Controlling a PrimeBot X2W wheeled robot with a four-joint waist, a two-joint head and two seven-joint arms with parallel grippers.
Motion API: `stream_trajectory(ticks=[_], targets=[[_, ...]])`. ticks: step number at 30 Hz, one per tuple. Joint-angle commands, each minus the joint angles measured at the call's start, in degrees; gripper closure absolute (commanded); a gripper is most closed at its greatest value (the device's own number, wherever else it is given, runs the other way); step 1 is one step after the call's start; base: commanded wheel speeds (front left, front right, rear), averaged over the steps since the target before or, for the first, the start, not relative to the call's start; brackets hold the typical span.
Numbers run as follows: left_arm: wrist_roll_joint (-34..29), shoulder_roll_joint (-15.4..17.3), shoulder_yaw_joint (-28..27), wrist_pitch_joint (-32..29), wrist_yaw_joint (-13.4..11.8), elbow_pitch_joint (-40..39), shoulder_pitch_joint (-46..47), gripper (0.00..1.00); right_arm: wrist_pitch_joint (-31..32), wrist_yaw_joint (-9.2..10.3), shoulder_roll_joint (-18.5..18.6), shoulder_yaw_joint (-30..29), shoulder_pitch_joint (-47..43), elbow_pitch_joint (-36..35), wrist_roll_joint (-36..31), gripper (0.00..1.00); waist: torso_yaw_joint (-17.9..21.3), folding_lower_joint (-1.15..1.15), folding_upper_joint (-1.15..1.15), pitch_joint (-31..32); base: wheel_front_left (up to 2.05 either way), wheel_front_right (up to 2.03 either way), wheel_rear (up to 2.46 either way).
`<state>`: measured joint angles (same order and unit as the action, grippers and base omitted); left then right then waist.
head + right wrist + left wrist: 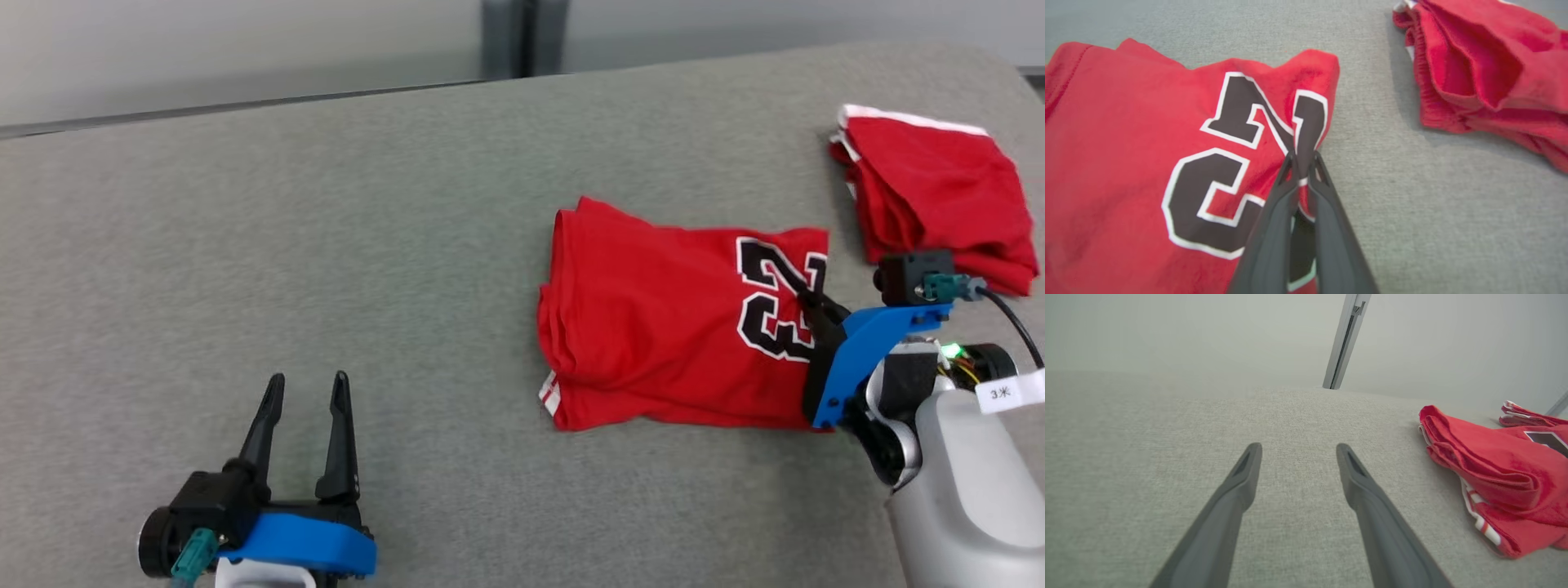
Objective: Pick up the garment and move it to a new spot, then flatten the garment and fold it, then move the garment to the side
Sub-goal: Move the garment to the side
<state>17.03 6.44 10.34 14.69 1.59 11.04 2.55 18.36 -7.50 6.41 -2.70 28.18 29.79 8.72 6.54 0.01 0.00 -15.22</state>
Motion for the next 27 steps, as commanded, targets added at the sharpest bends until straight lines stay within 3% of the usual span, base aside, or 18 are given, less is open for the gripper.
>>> stream_trajectory(ticks=[1, 7, 12, 20, 27], targets=[[-0.33, 0.21, 0.16, -0.02, -0.01, -0.28, 0.81, 0.00, -0.47, 0.01, 0.49, -0.10, 0.76, -0.50, 0.01, 1.00, 2.01, -0.01, 0.00, 0.98, 0.00, 0.00, 0.00], [-1.39, 1.80, 0.82, -1.80, 0.06, -1.76, 2.37, 0.00, -0.69, 0.01, 0.98, -0.15, 1.30, -4.98, 1.51, 1.00, 9.48, -0.01, 0.00, -1.61, 0.00, 0.00, 0.00], [-1.99, 2.69, 1.60, -3.31, 0.20, -3.13, 3.31, 0.00, -0.36, 0.01, 1.01, -0.19, 0.92, -7.25, 2.49, 1.00, 12.20, -0.01, 0.00, -3.17, 0.00, 0.00, 0.00], [-2.04, 3.35, 2.24, -4.29, -0.19, -4.15, 3.60, 0.00, -0.43, 0.01, 0.29, -0.66, 3.39, -9.98, 3.66, 1.00, 10.92, -0.01, 0.00, -4.02, 0.00, 0.00, 0.00], [-1.55, 2.67, 2.46, -3.37, -0.56, -3.58, 3.83, 0.00, 3.42, 0.01, 3.97, -2.07, 9.21, -11.32, 1.88, 1.00, 7.32, -0.01, 0.00, -4.07, 0.00, 0.00, 0.00]])
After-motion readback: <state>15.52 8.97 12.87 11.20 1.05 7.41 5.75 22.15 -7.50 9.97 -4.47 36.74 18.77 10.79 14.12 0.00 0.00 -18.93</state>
